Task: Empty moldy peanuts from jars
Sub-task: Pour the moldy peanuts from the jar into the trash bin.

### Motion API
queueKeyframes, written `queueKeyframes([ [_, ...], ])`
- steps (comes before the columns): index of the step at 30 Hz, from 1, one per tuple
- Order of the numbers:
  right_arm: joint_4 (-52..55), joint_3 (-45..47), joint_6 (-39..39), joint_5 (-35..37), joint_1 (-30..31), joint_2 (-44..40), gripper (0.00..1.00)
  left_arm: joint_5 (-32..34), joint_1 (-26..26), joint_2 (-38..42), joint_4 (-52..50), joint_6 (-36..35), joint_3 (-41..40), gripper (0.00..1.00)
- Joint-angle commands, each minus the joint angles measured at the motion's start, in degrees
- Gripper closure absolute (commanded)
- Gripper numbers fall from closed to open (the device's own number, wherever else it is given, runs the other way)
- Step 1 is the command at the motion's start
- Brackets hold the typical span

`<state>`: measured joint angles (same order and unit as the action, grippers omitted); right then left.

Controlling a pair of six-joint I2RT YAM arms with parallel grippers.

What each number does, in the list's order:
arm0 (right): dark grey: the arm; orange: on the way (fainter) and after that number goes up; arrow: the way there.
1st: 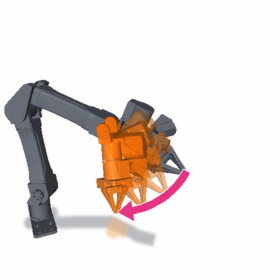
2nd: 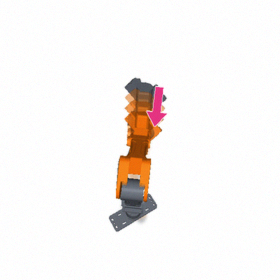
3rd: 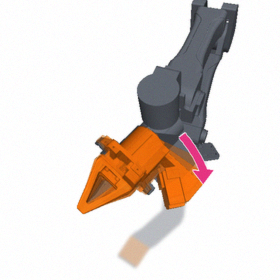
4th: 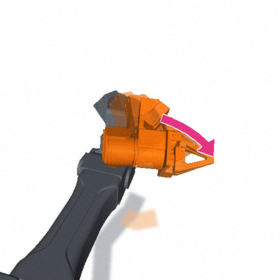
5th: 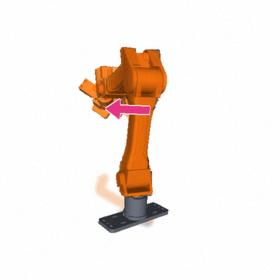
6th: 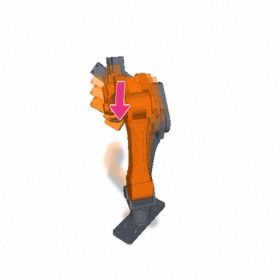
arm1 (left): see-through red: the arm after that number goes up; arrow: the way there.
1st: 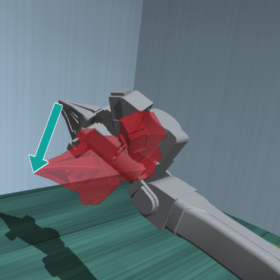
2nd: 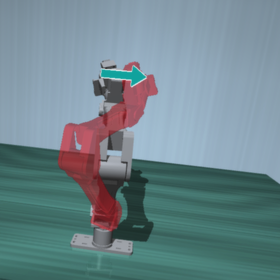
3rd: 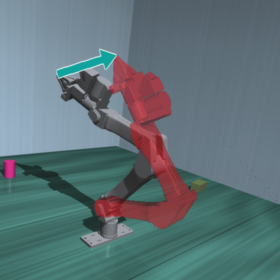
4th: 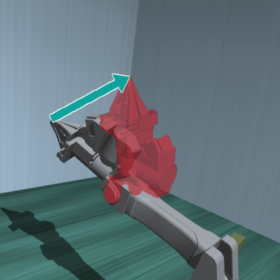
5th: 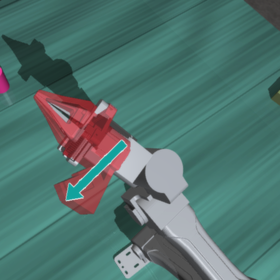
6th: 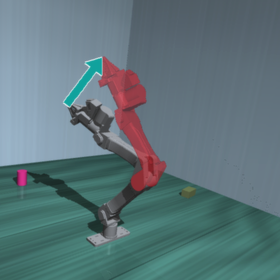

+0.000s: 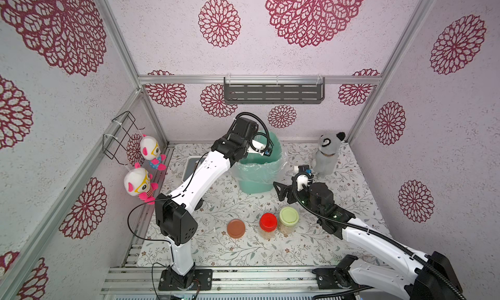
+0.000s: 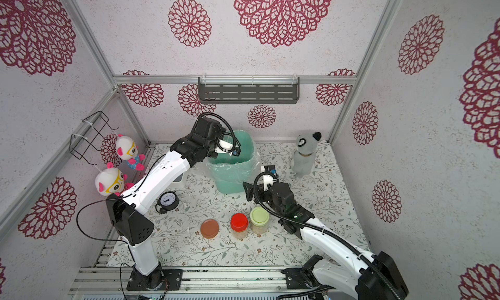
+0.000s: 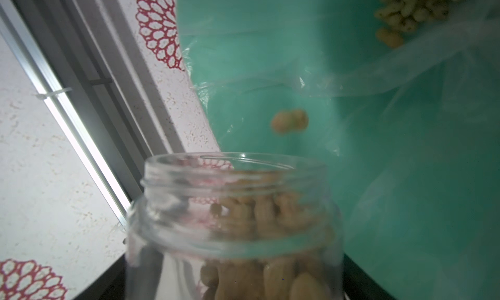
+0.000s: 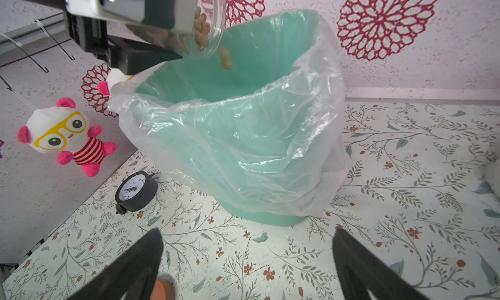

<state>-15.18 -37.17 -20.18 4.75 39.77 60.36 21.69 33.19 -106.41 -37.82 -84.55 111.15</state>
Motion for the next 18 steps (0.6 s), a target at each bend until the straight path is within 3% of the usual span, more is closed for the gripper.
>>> queueKeyframes([
  [1, -1.8, -0.8, -1.1, -0.7, -0.3, -0.4, 0.01, -4.0, -0.5, 4.3, 6.3, 12.8, 1.1, 1.00],
  [11, -5.2, -2.1, -1.0, -3.7, -0.3, -0.2, 0.01, -16.2, -3.9, 12.4, 20.1, 46.3, -8.6, 1.00],
  [18, -6.3, -3.7, -0.8, -5.5, -0.3, 0.8, 0.01, -23.7, -8.6, 20.2, 36.8, 71.3, -22.3, 1.00],
])
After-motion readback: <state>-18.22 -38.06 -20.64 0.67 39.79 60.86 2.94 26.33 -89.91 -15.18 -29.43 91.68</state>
